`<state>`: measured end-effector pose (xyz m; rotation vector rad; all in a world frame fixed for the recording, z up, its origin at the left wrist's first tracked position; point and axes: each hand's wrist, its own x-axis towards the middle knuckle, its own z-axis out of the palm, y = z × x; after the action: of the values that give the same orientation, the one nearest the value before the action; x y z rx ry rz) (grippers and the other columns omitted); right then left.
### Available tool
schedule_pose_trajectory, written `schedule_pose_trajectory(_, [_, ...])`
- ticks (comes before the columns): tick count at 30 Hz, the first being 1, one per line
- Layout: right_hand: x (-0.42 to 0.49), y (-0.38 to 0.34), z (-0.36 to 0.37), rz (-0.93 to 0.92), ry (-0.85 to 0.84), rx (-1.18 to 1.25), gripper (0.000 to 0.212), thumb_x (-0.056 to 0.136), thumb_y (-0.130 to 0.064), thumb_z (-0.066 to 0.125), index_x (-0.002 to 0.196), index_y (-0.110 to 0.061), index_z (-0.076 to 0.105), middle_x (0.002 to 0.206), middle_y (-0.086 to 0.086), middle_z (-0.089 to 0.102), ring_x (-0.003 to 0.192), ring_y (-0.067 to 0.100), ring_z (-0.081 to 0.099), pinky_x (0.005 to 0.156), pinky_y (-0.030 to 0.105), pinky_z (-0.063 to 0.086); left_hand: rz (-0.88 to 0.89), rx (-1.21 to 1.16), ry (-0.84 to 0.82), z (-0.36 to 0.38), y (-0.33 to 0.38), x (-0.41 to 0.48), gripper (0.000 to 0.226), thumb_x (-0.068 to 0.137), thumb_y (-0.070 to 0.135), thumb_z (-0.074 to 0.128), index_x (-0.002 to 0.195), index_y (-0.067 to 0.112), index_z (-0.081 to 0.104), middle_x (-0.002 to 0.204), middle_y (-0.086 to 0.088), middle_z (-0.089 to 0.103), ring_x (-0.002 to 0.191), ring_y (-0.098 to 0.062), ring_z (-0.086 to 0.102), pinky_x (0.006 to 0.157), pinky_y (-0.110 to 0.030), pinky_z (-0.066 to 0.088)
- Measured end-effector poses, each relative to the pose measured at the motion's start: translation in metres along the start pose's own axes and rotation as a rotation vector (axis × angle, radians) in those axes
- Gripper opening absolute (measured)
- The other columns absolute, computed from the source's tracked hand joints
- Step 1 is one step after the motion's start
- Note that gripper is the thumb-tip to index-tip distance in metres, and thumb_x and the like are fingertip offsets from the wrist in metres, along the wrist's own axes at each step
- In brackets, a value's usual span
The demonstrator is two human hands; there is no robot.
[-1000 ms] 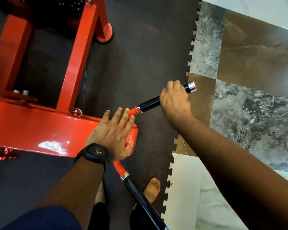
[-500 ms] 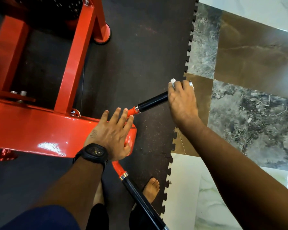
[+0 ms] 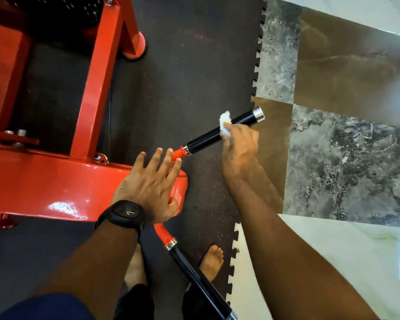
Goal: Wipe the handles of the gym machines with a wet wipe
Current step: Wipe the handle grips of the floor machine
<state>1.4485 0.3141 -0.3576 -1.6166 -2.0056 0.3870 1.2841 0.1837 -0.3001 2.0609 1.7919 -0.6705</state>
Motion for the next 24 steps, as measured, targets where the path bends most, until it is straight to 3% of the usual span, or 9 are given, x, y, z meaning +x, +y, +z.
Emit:
schedule_pose_trajectory(2, [-0.006,-0.014,0.007,0.244,0.161,0.129,0.023,0.086,-0.008,0.072,0.109,-0.006,0.073,0.104,0.003,0.070,0.094,0.014,0.049,0.074,0.009,0.043,0.003,0.007,-0.002,0.001,0.000,0.000,0.093,0.085,0.061,0.025,0.159,0.010,0.002,0.166,-0.018,0.004,0.153,-0.036,0.009,0.117,-0.058,0.015])
schedule_pose_trajectory(5, [-0.010,-0.037,0.017,0.522,0.195,0.284,0.022,0.087,-0.005,0.073,0.109,-0.005,0.071,0.109,0.005,0.065,0.100,0.016,0.061,0.075,0.018,0.055,0.000,0.007,0.000,0.002,0.000,0.000,0.094,0.085,0.062,0.025,0.159,0.010,0.001,0.166,-0.018,0.003,0.153,-0.036,0.009,0.117,-0.058,0.014])
schedule_pose_trajectory(7, [-0.001,-0.034,0.015,0.663,0.262,0.406,0.021,0.088,-0.007,0.073,0.109,-0.007,0.070,0.106,-0.001,0.062,0.096,0.013,0.064,0.071,0.011,0.053,-0.006,0.000,-0.003,0.002,-0.001,0.001,0.094,0.082,0.061,0.025,0.160,0.010,0.009,0.166,-0.019,0.011,0.152,-0.036,0.015,0.115,-0.059,0.017])
schedule_pose_trajectory(10, [0.001,-0.030,0.013,0.760,0.344,0.467,0.024,0.092,-0.011,0.069,0.116,-0.009,0.067,0.111,0.002,0.067,0.097,0.010,0.065,0.069,0.005,0.049,0.000,0.001,-0.004,0.004,-0.001,0.001,0.095,0.078,0.061,0.031,0.157,0.009,0.026,0.162,-0.020,0.026,0.147,-0.038,0.028,0.111,-0.060,0.024])
schedule_pose_trajectory(13, [-0.008,-0.040,0.015,0.894,0.306,0.491,0.025,0.096,-0.015,0.065,0.120,-0.011,0.067,0.111,0.006,0.072,0.099,0.017,0.070,0.077,0.022,0.058,-0.001,0.009,0.001,0.005,0.000,0.001,0.094,0.076,0.059,0.032,0.155,0.008,0.032,0.159,-0.020,0.031,0.145,-0.038,0.032,0.110,-0.060,0.026])
schedule_pose_trajectory(17, [0.024,-0.029,0.010,0.995,0.515,0.676,0.018,0.096,-0.013,0.064,0.112,-0.015,0.071,0.098,0.006,0.075,0.090,0.022,0.072,0.072,0.028,0.060,-0.010,0.022,-0.003,0.005,0.000,0.002,0.094,0.077,0.059,0.028,0.156,0.008,0.027,0.161,-0.019,0.028,0.147,-0.038,0.030,0.111,-0.060,0.023])
schedule_pose_trajectory(19, [0.025,-0.035,0.013,1.051,0.485,0.697,0.013,0.099,-0.016,0.060,0.103,-0.020,0.072,0.089,0.001,0.074,0.083,0.020,0.072,0.068,0.030,0.061,-0.010,0.021,-0.001,0.006,0.000,0.002,0.094,0.076,0.058,0.029,0.156,0.008,0.029,0.160,-0.020,0.030,0.146,-0.038,0.031,0.111,-0.060,0.025])
schedule_pose_trajectory(22, [0.011,-0.045,0.014,1.169,0.379,0.734,0.034,0.100,-0.016,0.057,0.070,-0.028,0.065,0.069,-0.013,0.065,0.072,0.012,0.068,0.067,0.026,0.058,-0.010,0.010,-0.001,0.004,0.000,0.001,0.094,0.075,0.058,0.032,0.154,0.008,0.033,0.159,-0.020,0.032,0.145,-0.038,0.033,0.110,-0.060,0.027])
schedule_pose_trajectory(24, [0.014,-0.040,0.015,1.184,0.405,0.786,0.027,0.100,-0.015,0.058,0.079,-0.026,0.072,0.077,-0.012,0.070,0.076,0.009,0.067,0.069,0.019,0.055,-0.012,0.008,-0.007,0.003,0.001,0.001,0.094,0.075,0.059,0.032,0.154,0.008,0.033,0.159,-0.020,0.032,0.145,-0.037,0.033,0.110,-0.060,0.027])
